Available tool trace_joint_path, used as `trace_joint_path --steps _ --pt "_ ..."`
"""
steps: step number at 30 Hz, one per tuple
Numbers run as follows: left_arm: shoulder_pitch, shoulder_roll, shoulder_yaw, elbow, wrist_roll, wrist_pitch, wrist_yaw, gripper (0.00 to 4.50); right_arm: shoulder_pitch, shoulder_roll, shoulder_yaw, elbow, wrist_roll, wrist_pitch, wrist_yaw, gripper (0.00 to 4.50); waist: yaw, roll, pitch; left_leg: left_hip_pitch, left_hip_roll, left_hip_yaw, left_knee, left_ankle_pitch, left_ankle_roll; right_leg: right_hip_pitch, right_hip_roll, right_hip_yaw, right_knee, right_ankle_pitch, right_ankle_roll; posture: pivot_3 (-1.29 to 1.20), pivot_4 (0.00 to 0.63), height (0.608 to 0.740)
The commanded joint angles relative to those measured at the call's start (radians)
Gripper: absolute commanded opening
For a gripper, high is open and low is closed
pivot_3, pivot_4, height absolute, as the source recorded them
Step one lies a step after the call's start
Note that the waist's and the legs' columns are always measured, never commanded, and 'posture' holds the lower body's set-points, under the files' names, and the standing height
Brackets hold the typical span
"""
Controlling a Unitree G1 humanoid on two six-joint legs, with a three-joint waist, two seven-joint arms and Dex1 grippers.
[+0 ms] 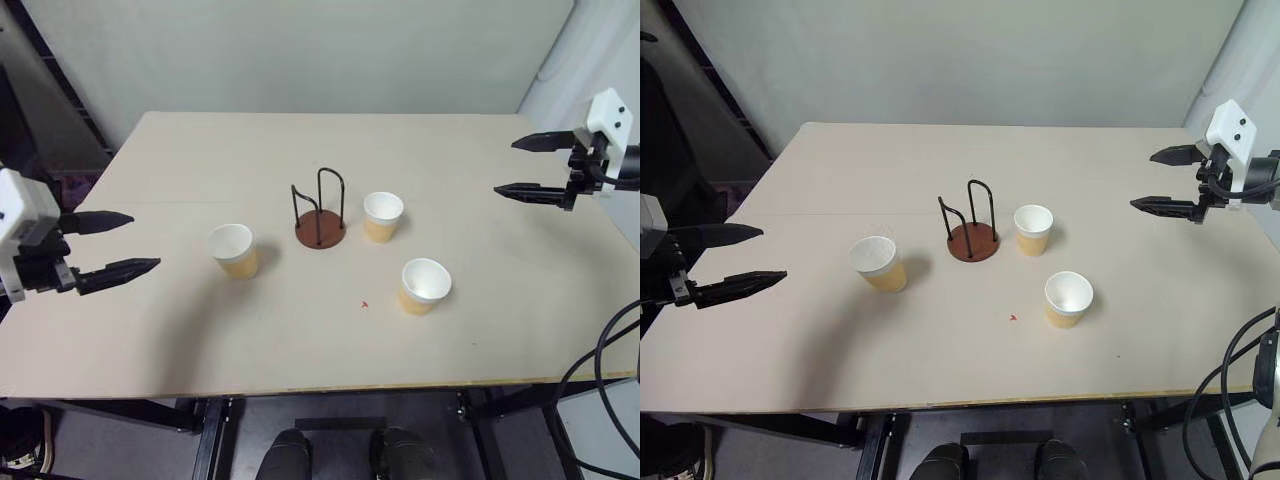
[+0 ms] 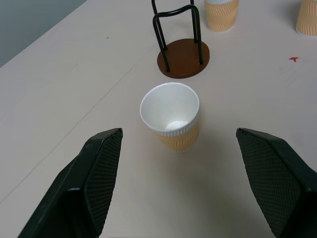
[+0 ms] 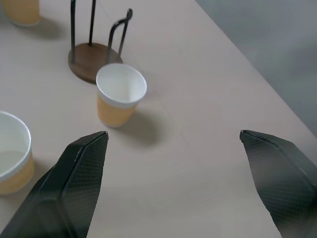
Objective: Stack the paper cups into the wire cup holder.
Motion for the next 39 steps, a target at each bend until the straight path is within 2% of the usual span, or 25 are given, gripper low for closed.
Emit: trace_joint_path --steps 1,10,13,18,22,25,26,31,36,39 --pt "-0.017 0.006 0.011 -0.022 -0.013 -0.006 0.009 3.91 -0.029 -0.016 -0.023 -0.004 0.0 0.009 -0.031 4.43 0.007 0.0 0.0 0.0 0.001 0.001 0.0 0.0 0.0 0.0 0.0 0.001 0.0 0.0 0.0 0.0 0.15 0.74" --pt "-0.142 0.011 -0.086 0.0 -0.026 -0.012 0.029 3.91 -0.002 -0.029 -0.029 -0.032 0.016 0.029 -0.023 4.43 0.022 0.0 0.0 0.0 0.0 0.001 0.0 -0.001 -0.002 0.0 0.0 0.001 0.0 0.001 0.001 0.0 0.15 0.74" --pt "-0.304 -0.026 -0.209 -0.001 -0.053 0.007 0.077 3.91 -0.004 -0.029 -0.03 -0.08 0.058 0.08 0.032 4.43 0.026 0.0 0.0 -0.001 0.0 0.001 0.0 -0.001 -0.003 0.0 0.0 0.001 0.0 0.001 0.002 0.0 0.15 0.74" --pt "-0.513 -0.088 -0.455 0.108 0.07 -0.015 0.116 3.91 0.042 -0.039 -0.043 -0.254 0.132 0.163 0.085 4.43 0.029 0.002 0.001 -0.002 -0.002 0.003 0.0 0.0 -0.003 0.0 -0.001 0.002 -0.001 0.002 0.005 0.0 0.15 0.74" --pt "-0.737 -0.246 -0.665 0.291 0.221 -0.046 0.182 3.91 0.135 -0.04 -0.093 -0.558 0.269 0.306 0.063 4.43 0.032 0.001 0.001 -0.002 -0.002 0.005 0.001 0.001 -0.002 0.0 -0.001 0.002 -0.002 0.002 0.007 0.0 0.15 0.74" --pt "-0.824 -0.351 -0.738 0.395 0.29 -0.06 0.219 3.91 0.189 -0.036 -0.113 -0.706 0.334 0.387 0.017 4.43 0.032 0.001 0.002 -0.005 -0.003 0.01 0.002 0.003 -0.004 0.0 -0.001 0.002 -0.003 0.004 0.011 0.0 0.15 0.74" --pt "-0.85 -0.386 -0.752 0.431 0.304 -0.062 0.235 3.91 0.201 -0.035 -0.117 -0.737 0.348 0.403 0.0 4.43 0.032 0.0 0.002 -0.005 -0.003 0.013 0.002 0.004 -0.004 0.0 -0.002 0.002 -0.005 0.008 0.018 0.0 0.15 0.74" --pt "-0.957 -0.545 -0.818 0.657 0.408 -0.116 0.326 3.91 0.232 -0.047 -0.139 -0.833 0.392 0.466 -0.065 4.43 0.034 0.0 0.002 -0.01 -0.003 0.016 0.004 0.007 -0.006 0.0 -0.002 0.005 -0.014 0.014 0.029 0.0 0.15 0.74" --pt "-1.037 -0.63 -0.811 0.842 0.463 -0.172 0.41 3.91 0.261 -0.08 -0.166 -0.879 0.419 0.497 -0.102 4.43 0.037 0.0 0.002 -0.014 -0.004 0.018 0.006 0.008 -0.004 0.0 -0.001 0.007 -0.018 0.018 0.036 0.0 0.15 0.74" --pt "-1.049 -0.685 -0.784 0.88 0.441 -0.186 0.423 3.91 0.275 -0.091 -0.177 -0.902 0.433 0.51 -0.126 4.43 0.042 0.0 0.002 -0.014 -0.007 0.02 0.007 0.009 -0.001 0.0 -0.001 0.012 -0.018 0.019 0.041 0.0 0.15 0.74"
